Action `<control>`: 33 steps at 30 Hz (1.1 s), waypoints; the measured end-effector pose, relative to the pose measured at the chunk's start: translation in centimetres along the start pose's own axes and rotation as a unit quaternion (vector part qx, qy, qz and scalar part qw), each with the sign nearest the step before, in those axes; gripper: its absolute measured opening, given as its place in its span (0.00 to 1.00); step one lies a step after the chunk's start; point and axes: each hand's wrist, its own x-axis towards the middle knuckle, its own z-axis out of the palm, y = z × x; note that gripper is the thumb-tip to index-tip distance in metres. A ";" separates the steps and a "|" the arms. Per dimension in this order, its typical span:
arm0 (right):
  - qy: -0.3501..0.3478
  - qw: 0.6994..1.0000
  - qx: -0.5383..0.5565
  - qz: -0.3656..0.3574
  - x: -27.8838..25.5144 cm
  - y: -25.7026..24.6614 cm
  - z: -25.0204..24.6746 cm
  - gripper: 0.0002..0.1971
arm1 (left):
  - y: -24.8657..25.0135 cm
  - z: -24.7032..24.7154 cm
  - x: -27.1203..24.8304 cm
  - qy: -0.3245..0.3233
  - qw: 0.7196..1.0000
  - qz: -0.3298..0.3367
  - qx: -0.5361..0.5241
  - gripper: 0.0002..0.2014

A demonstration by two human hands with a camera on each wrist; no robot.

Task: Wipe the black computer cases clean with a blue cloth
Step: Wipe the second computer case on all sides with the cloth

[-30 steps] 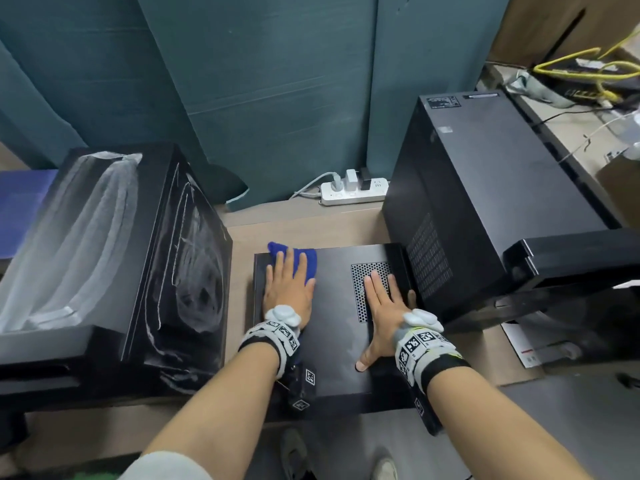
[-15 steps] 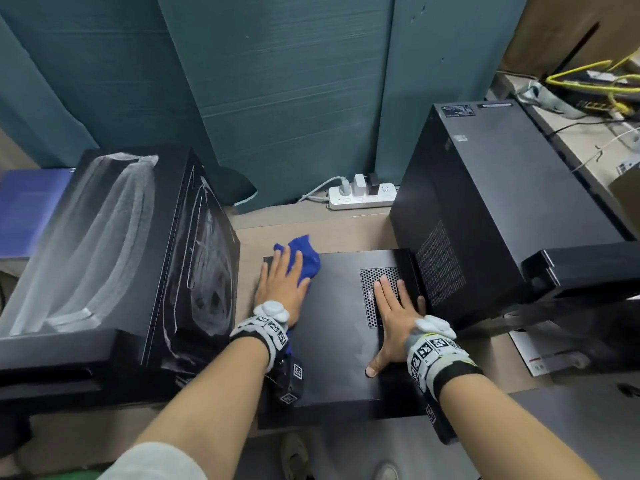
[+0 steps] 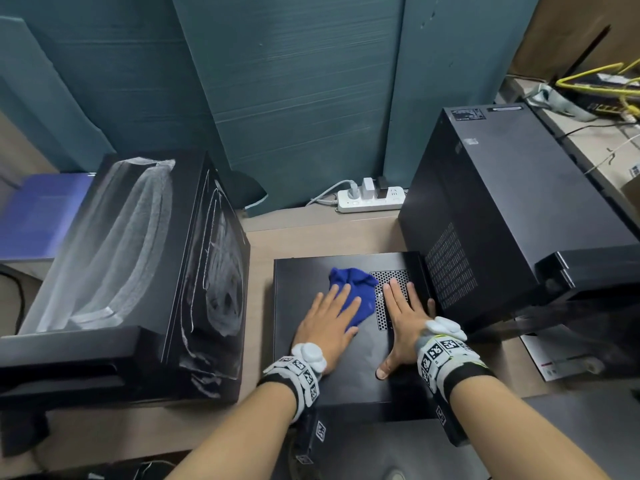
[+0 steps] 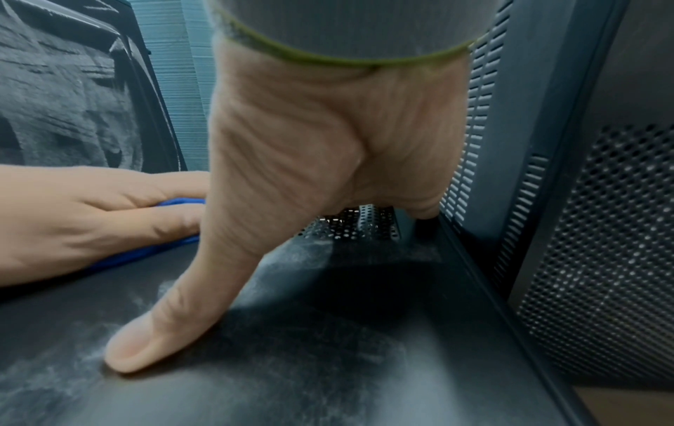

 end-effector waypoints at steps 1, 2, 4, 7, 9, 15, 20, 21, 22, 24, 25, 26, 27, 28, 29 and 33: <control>0.002 1.000 0.002 -0.002 -0.1 0.0 0.0 0.93 | -1.0 -0.1 -0.2 -0.001 1.000 0.004 0.008 0.31; 0.002 1.000 0.006 -0.002 -0.1 0.0 -0.1 0.93 | -2.1 -0.1 -0.2 0.005 1.000 -0.013 0.006 0.31; 0.004 1.000 0.009 -0.002 0.0 0.0 0.0 0.93 | -4.5 -0.6 -0.4 0.028 0.995 -0.094 -0.005 0.31; 0.011 1.000 0.012 -0.002 0.0 0.1 0.1 0.93 | -6.3 -1.0 -0.5 0.033 0.985 -0.169 -0.029 0.31; 0.016 1.000 0.014 -0.003 0.0 0.1 0.1 0.93 | -6.2 -1.1 -0.6 0.041 0.983 -0.177 -0.035 0.31; 0.025 0.999 0.020 -0.023 0.1 0.6 0.8 0.92 | -4.8 -0.2 -2.1 0.041 0.971 -0.234 -0.034 0.31; 0.044 0.998 0.003 -0.033 0.0 1.1 1.5 0.91 | -3.0 0.4 -3.9 0.054 0.962 -0.264 -0.040 0.31; 0.051 0.998 -0.002 -0.034 -0.2 1.3 1.7 0.90 | -2.6 0.5 -4.2 0.055 0.960 -0.270 -0.037 0.31; 0.057 0.998 -0.003 -0.036 -0.4 1.7 2.1 0.89 | -2.2 0.7 -4.5 0.059 0.959 -0.274 -0.033 0.31; 0.071 0.997 0.003 -0.040 -0.9 2.3 2.9 0.85 | -1.4 0.9 -5.2 0.065 0.957 -0.281 -0.031 0.31; 0.082 0.996 0.008 -0.041 -1.3 2.6 3.5 0.82 | -0.9 1.0 -5.5 0.069 0.955 -0.286 -0.029 0.31; 0.101 0.994 0.015 -0.045 -1.6 2.9 4.3 0.78 | -0.5 1.1 -5.7 0.074 0.952 -0.296 -0.027 0.31; 0.124 0.991 0.024 -0.049 -2.0 3.2 5.1 0.72 | 0.2 1.2 -5.9 0.079 0.947 -0.309 -0.029 0.31; 0.145 0.987 0.035 -0.053 -2.2 3.3 5.9 0.65 | 0.6 1.4 -6.0 0.082 0.942 -0.323 -0.035 0.31; 0.160 0.984 0.048 -0.056 -2.4 3.5 6.6 0.58 | 1.5 1.5 -6.1 0.086 0.937 -0.337 -0.041 0.31; 0.178 0.976 0.112 -0.062 -2.4 4.3 8.0 0.42 | 7.5 1.7 -6.0 0.081 0.944 -0.316 -0.047 0.32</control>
